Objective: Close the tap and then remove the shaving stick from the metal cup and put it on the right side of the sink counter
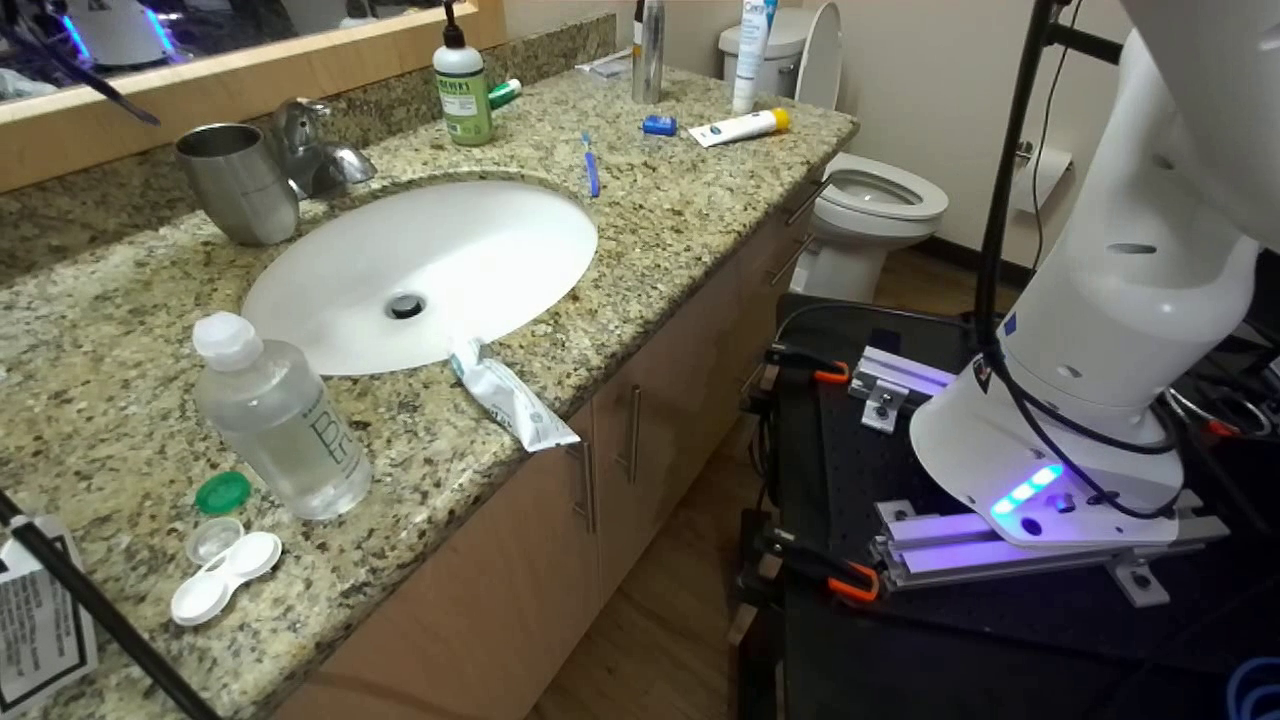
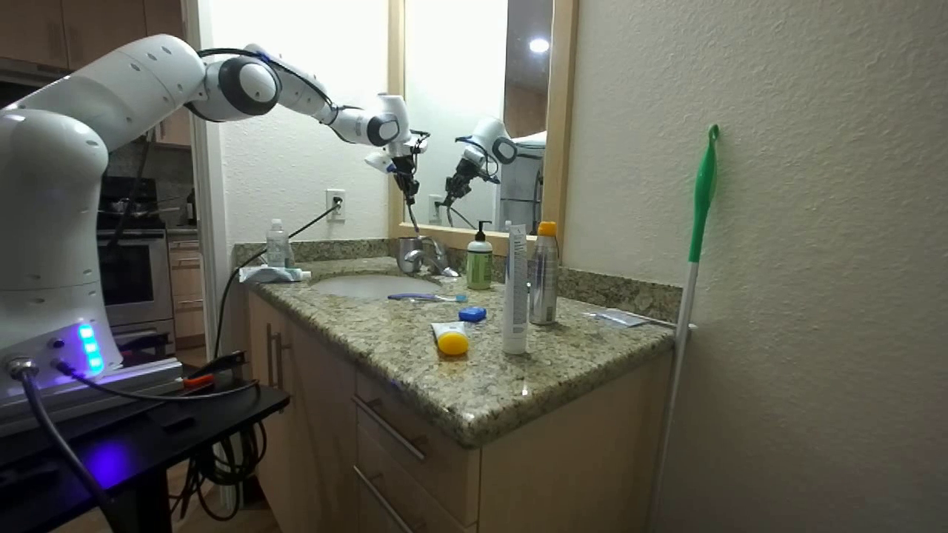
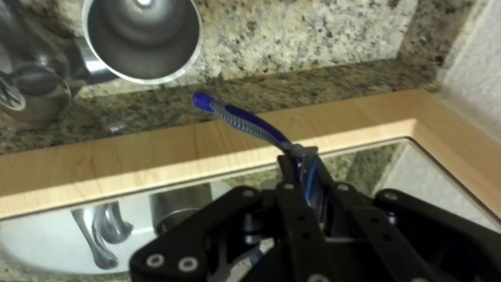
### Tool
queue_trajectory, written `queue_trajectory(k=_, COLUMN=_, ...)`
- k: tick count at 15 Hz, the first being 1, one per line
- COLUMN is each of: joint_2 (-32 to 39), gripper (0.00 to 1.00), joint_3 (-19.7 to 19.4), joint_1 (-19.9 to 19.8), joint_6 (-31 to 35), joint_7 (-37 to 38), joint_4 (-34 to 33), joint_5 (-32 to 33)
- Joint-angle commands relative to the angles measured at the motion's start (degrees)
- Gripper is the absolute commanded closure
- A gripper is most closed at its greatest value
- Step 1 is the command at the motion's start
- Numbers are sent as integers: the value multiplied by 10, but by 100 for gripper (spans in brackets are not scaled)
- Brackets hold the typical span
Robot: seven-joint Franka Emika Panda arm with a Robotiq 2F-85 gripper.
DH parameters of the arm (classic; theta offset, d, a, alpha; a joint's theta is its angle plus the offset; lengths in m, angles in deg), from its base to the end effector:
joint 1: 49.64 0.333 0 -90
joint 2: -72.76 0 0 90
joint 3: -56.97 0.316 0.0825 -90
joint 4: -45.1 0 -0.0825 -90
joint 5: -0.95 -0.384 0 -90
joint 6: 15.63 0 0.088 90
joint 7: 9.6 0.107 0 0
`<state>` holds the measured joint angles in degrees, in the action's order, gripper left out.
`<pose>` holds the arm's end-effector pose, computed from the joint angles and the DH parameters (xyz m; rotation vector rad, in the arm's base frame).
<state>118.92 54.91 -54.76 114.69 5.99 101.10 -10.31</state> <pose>0.8016 -0.0844 0.4399 -2.7896 0.6672 -0.7002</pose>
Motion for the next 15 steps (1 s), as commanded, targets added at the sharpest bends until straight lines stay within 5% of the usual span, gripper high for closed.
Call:
queue_trajectory(k=1, joint_2=-91, gripper=97, joint_3=52, joint_1=-39, joint_6=83, joint_7=-92, joint_4=110, joint_5=-69)
queue_trajectory(k=15, joint_2=-344, gripper=97, joint_3=41, joint_1=-141, joint_6=325, joint_7=-152, joint_4=466, joint_5=-330)
